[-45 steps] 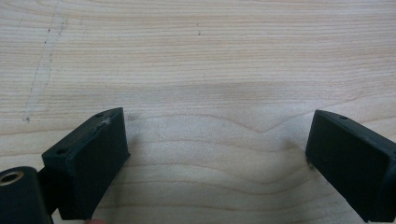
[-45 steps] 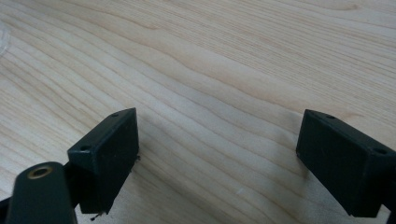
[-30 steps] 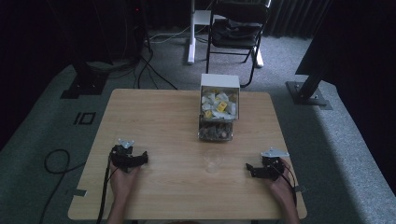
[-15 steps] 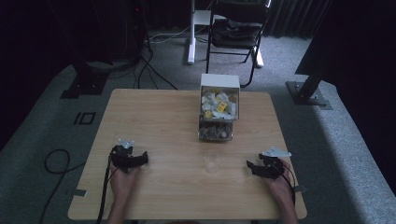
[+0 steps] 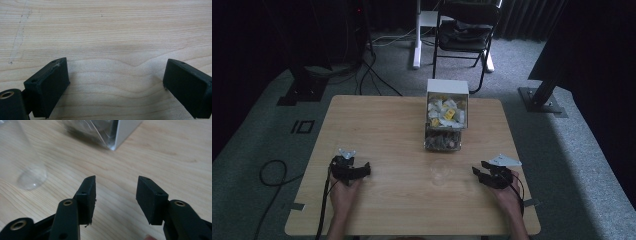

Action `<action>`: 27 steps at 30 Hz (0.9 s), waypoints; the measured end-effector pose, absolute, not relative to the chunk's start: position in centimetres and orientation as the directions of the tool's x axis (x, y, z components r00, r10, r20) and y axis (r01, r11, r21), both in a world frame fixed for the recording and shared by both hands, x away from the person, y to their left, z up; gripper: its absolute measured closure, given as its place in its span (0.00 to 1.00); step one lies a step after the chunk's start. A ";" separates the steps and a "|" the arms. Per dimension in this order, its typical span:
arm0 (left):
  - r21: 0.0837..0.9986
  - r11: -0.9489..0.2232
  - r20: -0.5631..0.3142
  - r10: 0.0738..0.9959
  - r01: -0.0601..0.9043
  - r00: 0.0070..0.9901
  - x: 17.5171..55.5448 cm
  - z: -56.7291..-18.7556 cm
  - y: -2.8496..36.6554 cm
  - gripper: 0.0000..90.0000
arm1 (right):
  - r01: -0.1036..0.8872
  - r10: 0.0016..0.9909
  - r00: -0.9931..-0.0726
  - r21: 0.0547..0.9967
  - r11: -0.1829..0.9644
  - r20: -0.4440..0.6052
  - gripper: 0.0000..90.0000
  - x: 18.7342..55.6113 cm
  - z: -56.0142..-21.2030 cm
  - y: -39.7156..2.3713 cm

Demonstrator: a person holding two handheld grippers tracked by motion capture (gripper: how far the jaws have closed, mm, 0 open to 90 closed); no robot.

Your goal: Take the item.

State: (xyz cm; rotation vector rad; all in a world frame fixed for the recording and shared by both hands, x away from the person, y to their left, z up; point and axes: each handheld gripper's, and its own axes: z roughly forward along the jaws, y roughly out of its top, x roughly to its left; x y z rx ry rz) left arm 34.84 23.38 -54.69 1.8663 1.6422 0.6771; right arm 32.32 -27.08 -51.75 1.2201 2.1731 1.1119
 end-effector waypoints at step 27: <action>0.697 -0.103 0.011 0.991 0.710 0.132 34.8 -54.7 23.3 0.08 | 0.436 0.805 -0.592 0.849 0.299 0.020 0.79 33.8 -49.2 -23.4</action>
